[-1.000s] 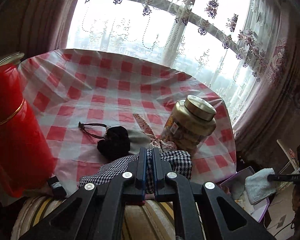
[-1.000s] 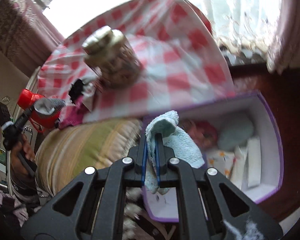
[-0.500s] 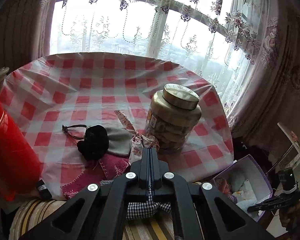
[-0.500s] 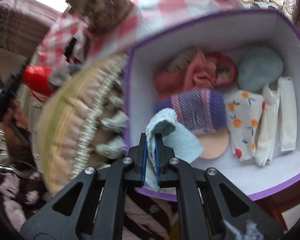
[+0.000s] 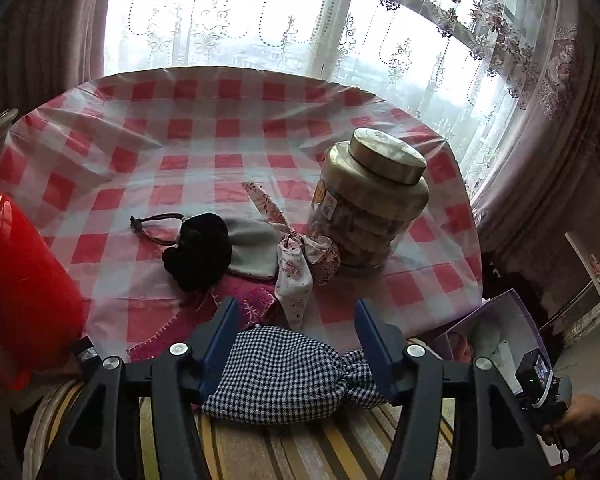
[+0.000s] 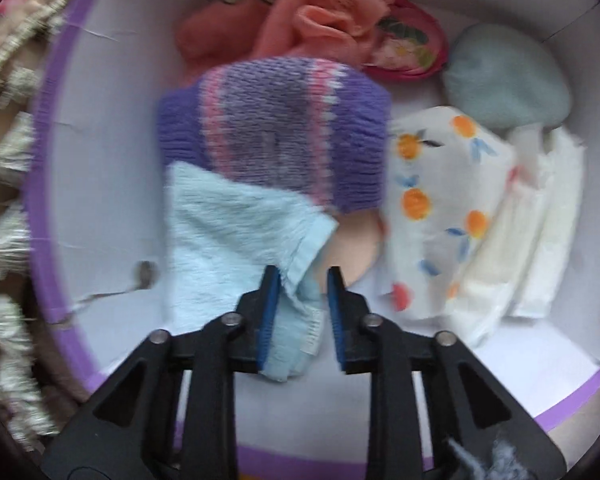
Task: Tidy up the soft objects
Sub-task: 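Carry the blue washcloth into the box and open the right tool, then carry the houndstooth pouch over the box and open the left tool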
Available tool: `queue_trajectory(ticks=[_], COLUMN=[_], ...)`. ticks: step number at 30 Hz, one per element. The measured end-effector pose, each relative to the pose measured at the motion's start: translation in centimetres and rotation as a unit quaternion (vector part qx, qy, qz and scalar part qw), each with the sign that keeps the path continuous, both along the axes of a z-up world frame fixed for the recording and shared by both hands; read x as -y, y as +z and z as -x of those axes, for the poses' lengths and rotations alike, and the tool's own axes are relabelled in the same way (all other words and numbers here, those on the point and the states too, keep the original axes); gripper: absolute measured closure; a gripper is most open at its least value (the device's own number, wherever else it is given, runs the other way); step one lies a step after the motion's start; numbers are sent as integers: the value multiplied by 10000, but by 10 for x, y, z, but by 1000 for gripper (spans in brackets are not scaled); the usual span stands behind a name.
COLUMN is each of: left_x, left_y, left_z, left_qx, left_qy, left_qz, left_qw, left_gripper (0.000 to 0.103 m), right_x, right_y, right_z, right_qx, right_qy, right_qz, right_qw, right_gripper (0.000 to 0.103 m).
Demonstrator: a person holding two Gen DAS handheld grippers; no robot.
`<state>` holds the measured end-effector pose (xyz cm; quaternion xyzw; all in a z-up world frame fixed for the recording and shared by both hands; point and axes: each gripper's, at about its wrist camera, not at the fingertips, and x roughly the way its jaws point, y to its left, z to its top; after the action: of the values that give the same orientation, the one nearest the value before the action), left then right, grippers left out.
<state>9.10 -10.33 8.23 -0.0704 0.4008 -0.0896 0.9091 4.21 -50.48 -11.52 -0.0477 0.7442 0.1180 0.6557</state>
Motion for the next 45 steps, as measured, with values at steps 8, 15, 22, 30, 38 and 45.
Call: queue_trajectory(ticks=[8,15,22,30,38,45], left_x=[20,33,63,132,266,344], left_y=[-15,-40,-55,7,20,-5], left_z=[4,7,7,30,76,106], left_qx=[-395,-675,-617,461,1120,821], left_qy=[-949,-1445,-1928,-2851,-4628,-5591], left_qz=[-549,-1157,-1852,-1600,-1608,-1634], left_qw=[9932,9804,9616,9439,8646,8087], left_gripper=[27,24,88,88,88,73], right_x=[13,33,93,125,143,173], right_y=[-5,35,98,148,145,143], right_z=[4,4,6,30,53,80], right_qx=[157,513,1640,2363,2510,2562], right_qy=[-65,-389,-1569,-2473,-2836,-3280], right_qz=[344,81,-328,-514,-484,-517], right_qw=[9993,9979,9734,9383,9243,9078], right_gripper=[73,41,33,33,33,33])
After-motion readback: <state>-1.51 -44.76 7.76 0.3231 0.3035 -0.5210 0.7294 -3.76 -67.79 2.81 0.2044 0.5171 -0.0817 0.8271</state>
